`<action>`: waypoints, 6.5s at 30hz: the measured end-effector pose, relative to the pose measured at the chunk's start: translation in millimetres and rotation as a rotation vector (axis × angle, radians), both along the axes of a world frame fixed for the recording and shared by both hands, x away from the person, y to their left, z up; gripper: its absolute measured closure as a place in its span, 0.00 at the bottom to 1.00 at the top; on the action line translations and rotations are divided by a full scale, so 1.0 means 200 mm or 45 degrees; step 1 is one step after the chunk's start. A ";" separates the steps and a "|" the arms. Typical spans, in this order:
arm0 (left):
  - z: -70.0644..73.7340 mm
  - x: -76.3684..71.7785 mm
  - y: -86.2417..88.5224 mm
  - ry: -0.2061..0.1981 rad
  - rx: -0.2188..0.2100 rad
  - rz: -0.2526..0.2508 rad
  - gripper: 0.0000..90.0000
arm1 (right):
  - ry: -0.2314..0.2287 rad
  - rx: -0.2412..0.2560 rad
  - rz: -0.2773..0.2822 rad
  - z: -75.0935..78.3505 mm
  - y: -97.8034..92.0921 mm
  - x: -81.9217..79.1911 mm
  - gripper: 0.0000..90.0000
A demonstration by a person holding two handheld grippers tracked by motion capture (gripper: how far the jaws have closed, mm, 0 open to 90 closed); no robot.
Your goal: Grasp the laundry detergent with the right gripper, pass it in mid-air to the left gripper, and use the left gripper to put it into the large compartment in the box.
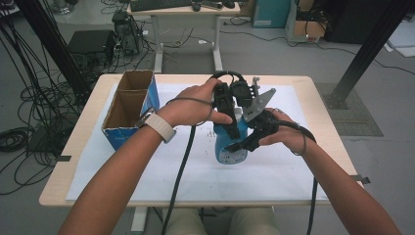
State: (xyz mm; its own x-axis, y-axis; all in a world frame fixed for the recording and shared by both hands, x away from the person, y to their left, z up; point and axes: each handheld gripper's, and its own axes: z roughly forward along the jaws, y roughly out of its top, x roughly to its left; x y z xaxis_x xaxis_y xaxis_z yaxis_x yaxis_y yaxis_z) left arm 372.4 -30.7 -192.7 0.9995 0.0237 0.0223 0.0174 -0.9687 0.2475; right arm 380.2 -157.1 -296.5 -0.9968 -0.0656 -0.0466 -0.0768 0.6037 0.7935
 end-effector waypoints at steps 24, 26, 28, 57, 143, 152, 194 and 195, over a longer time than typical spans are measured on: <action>0.00 0.00 0.00 -0.001 -0.003 0.001 0.41 | 0.005 -0.003 -0.002 0.00 0.00 0.00 0.48; 0.00 0.00 0.00 -0.001 -0.003 0.002 0.41 | 0.004 -0.003 -0.002 0.00 0.00 0.00 0.48; 0.00 0.00 0.00 0.000 -0.001 0.001 0.41 | 0.005 -0.004 -0.002 0.00 0.00 0.00 0.48; 0.00 0.00 0.00 0.001 -0.002 0.004 0.41 | 0.003 -0.006 -0.003 0.00 0.00 0.00 0.48; 0.43 0.10 0.22 -0.107 0.100 0.675 0.42 | 0.013 -0.438 -0.274 -0.04 -0.65 -0.03 0.04; 0.56 0.15 0.32 -0.148 0.067 0.900 0.42 | 0.005 -0.443 -0.330 -0.01 -0.70 -0.02 0.04; 0.81 0.33 0.88 -0.157 0.074 1.590 0.42 | 0.039 -0.478 -0.459 -0.05 -0.79 0.01 0.04; 0.80 0.34 0.89 -0.155 0.072 1.604 0.42 | 0.041 -0.478 -0.462 -0.05 -0.79 0.01 0.04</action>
State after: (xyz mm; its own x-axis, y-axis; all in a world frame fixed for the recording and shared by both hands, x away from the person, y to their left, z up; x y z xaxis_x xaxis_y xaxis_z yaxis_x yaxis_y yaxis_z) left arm 439.7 147.9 -32.3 0.2767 0.9501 0.1442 0.9122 -0.3069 0.2716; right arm 382.5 -314.7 -306.3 -0.9589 0.2781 -0.0555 0.2110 0.8304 0.5157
